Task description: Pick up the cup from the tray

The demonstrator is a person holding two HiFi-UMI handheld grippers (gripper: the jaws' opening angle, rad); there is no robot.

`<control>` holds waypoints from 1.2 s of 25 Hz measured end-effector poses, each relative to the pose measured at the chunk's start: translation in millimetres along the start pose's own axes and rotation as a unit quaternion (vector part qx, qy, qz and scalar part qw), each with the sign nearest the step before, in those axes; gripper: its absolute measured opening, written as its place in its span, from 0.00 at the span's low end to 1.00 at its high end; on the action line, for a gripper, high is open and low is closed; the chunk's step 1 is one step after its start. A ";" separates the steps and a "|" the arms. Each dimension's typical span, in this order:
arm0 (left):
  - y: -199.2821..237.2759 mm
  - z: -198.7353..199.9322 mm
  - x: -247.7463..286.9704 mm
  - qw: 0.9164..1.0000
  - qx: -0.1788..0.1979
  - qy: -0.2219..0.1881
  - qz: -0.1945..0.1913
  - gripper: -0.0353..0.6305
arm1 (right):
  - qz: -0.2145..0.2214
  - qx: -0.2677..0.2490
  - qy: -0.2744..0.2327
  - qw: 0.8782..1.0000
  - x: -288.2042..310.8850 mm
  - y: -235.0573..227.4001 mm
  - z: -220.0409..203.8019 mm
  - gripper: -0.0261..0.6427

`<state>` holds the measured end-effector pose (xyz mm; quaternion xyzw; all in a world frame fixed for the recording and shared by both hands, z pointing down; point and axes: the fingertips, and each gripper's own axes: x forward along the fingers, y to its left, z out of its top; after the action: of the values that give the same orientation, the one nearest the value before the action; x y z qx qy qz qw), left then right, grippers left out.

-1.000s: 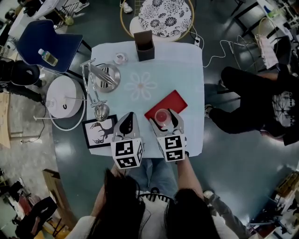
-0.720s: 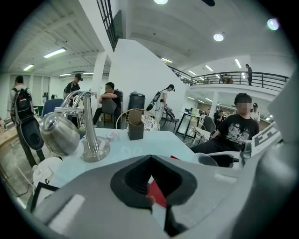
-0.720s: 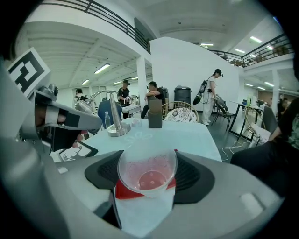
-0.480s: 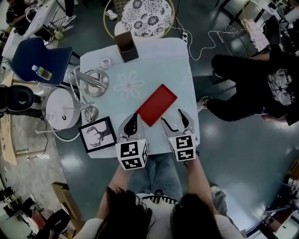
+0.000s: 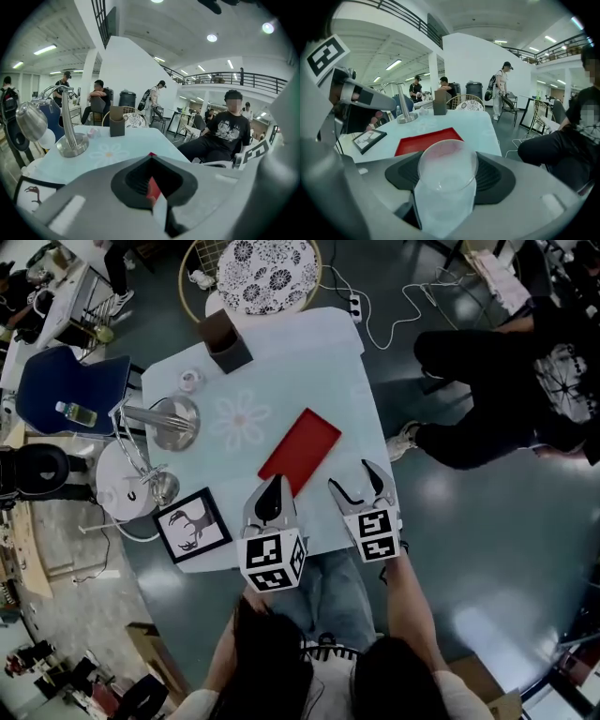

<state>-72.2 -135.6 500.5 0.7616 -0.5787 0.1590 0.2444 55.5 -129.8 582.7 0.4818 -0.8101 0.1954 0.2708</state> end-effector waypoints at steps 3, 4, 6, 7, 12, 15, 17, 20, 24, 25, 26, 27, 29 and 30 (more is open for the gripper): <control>-4.4 -7.6 3.9 1.000 0.006 0.009 -0.003 0.06 | 0.002 0.001 0.001 1.000 4.5 -4.0 -9.4 0.55; -4.9 -9.5 4.9 1.000 0.010 0.012 -0.004 0.05 | 0.001 0.004 -0.002 1.000 5.7 -5.0 -10.4 0.55; -4.6 -11.9 6.5 1.000 0.011 0.015 -0.005 0.05 | 0.000 0.007 -0.009 1.000 6.8 -5.9 -10.5 0.55; -4.2 -12.5 7.5 1.000 0.010 0.016 -0.005 0.05 | 0.001 0.008 -0.012 1.000 7.2 -5.9 -10.4 0.55; -13.7 -5.8 10.7 0.999 0.007 0.024 -0.040 0.06 | 0.032 0.028 -0.021 0.999 2.1 -1.1 -6.0 0.60; -9.6 -1.0 10.9 0.999 0.014 0.023 -0.041 0.06 | 0.038 0.018 -0.034 0.999 -4.6 1.1 8.2 0.64; -2.8 1.0 8.5 0.999 0.011 0.021 -0.034 0.05 | 0.030 0.012 -0.042 0.999 -9.0 0.8 16.3 0.64; 3.3 2.5 3.3 0.999 0.016 0.017 -0.030 0.06 | 0.025 0.014 -0.055 0.998 -17.0 1.9 27.4 0.64; 8.0 12.2 -8.5 0.999 0.028 0.001 -0.021 0.06 | 0.020 0.016 -0.066 0.997 -31.0 4.8 38.7 0.64; 8.1 15.9 -12.1 0.999 0.027 -0.003 -0.020 0.06 | 0.018 0.015 -0.069 0.997 -35.4 6.6 43.3 0.64; 8.1 19.3 -15.8 0.999 0.027 -0.008 -0.020 0.05 | 0.017 0.011 -0.072 0.997 -39.7 9.4 48.8 0.64; 8.2 22.2 -19.4 0.999 0.026 -0.011 -0.019 0.05 | 0.016 0.007 -0.077 0.997 -43.9 13.2 54.9 0.63; 8.6 26.9 -26.0 0.999 0.025 -0.018 -0.016 0.05 | 0.013 -0.002 -0.088 0.996 -51.8 20.5 67.6 0.63; 8.4 29.5 -29.3 0.999 0.024 -0.022 -0.015 0.05 | 0.007 -0.005 -0.094 0.996 -55.9 22.3 73.2 0.62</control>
<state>-89.7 -130.2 462.3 0.7790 -0.5689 0.1523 0.2154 39.1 -124.1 489.6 0.4913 -0.8362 0.1467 0.1944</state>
